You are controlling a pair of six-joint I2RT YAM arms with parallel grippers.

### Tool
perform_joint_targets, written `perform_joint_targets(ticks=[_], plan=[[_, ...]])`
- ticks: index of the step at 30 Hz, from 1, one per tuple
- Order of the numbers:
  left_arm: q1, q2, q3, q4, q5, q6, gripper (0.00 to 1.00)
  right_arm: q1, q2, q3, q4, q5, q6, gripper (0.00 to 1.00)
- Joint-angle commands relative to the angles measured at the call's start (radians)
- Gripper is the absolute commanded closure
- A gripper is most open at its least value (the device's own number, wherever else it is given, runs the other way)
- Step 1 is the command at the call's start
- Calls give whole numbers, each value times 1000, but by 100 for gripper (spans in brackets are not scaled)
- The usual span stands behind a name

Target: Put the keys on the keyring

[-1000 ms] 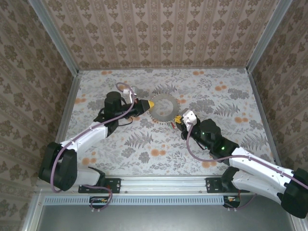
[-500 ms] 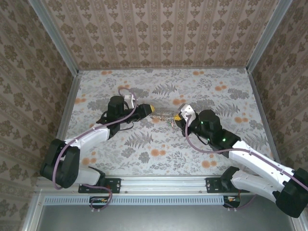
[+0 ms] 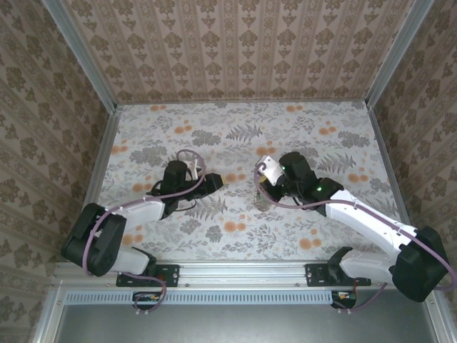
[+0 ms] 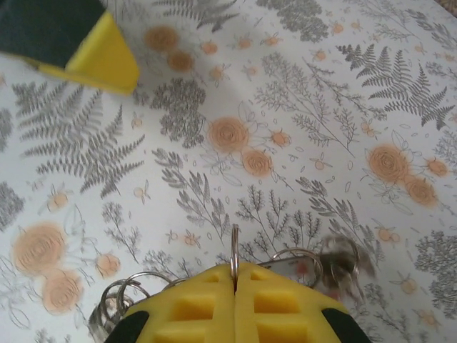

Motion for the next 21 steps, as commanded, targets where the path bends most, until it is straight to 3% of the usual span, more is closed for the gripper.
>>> perform_joint_targets(ticks=[1,5,11,21], plan=[[-5,-80,11,30,-37,133,48,47,7,29,-68,61,-141,100],[-23,-152,15,40,-9,362,52,65,-42,-16,-24,-73,-207,100],[-58,-246,-48,130,154,733,59,57,-87,-77,56,-267,-261,100],[-91,-217,21,-2,354,943,66,7,-42,-50,46,-449,-250,100]])
